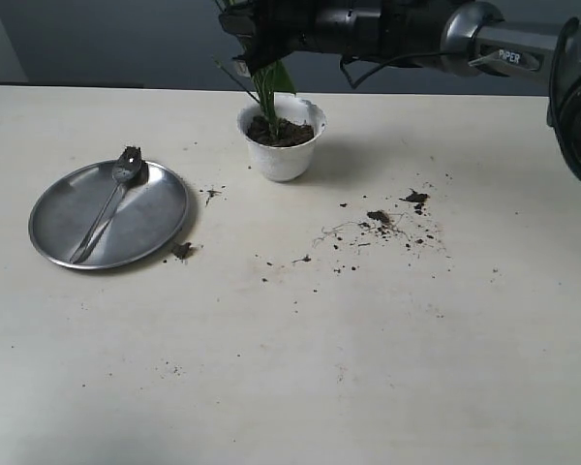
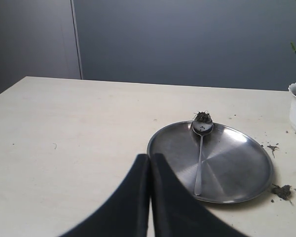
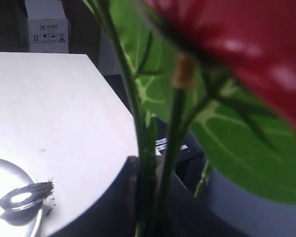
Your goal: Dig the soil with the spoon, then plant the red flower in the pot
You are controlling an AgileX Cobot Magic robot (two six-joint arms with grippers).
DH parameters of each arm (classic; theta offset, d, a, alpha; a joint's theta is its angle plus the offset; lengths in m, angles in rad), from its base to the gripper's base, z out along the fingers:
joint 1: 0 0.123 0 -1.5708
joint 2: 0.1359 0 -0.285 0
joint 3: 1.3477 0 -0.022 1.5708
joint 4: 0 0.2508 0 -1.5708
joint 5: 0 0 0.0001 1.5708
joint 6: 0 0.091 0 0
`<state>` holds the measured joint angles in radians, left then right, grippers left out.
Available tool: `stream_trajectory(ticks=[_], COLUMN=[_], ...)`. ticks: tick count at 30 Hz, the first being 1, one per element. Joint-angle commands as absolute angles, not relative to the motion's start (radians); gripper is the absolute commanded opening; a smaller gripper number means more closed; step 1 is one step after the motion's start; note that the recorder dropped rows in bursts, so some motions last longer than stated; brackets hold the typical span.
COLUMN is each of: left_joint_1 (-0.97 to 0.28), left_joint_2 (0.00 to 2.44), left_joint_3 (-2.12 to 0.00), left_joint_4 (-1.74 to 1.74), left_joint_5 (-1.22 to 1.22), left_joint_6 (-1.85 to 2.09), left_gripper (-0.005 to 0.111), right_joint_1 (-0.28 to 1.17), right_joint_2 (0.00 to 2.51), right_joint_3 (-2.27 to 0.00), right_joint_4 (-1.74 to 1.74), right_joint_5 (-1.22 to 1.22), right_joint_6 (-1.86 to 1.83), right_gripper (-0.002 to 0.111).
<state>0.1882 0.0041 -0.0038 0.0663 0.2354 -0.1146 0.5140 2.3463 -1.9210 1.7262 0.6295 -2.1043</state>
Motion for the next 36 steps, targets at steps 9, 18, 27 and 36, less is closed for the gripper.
stream_trajectory(ticks=[9, 18, 27, 36], left_joint_1=[0.189, 0.189, 0.189, 0.189], left_joint_2=[0.000, 0.000, 0.000, 0.000], left_joint_3=[0.000, 0.000, 0.000, 0.000], left_joint_4=[0.063, 0.063, 0.063, 0.063], left_joint_5=[0.230, 0.230, 0.230, 0.230], left_joint_6=[-0.121, -0.121, -0.121, -0.121], left_gripper=[0.001, 0.001, 0.001, 0.001], right_joint_1=[0.519, 0.519, 0.519, 0.519], right_joint_2=[2.304, 2.251, 2.251, 2.251], right_joint_3=[-1.929, -1.929, -1.929, -1.925], right_joint_4=[1.744, 1.744, 1.744, 1.733], right_joint_5=[0.624, 0.591, 0.637, 0.680], right_joint_6=[-2.109, -2.109, -2.109, -2.099], right_gripper=[-0.001, -0.001, -0.001, -0.001])
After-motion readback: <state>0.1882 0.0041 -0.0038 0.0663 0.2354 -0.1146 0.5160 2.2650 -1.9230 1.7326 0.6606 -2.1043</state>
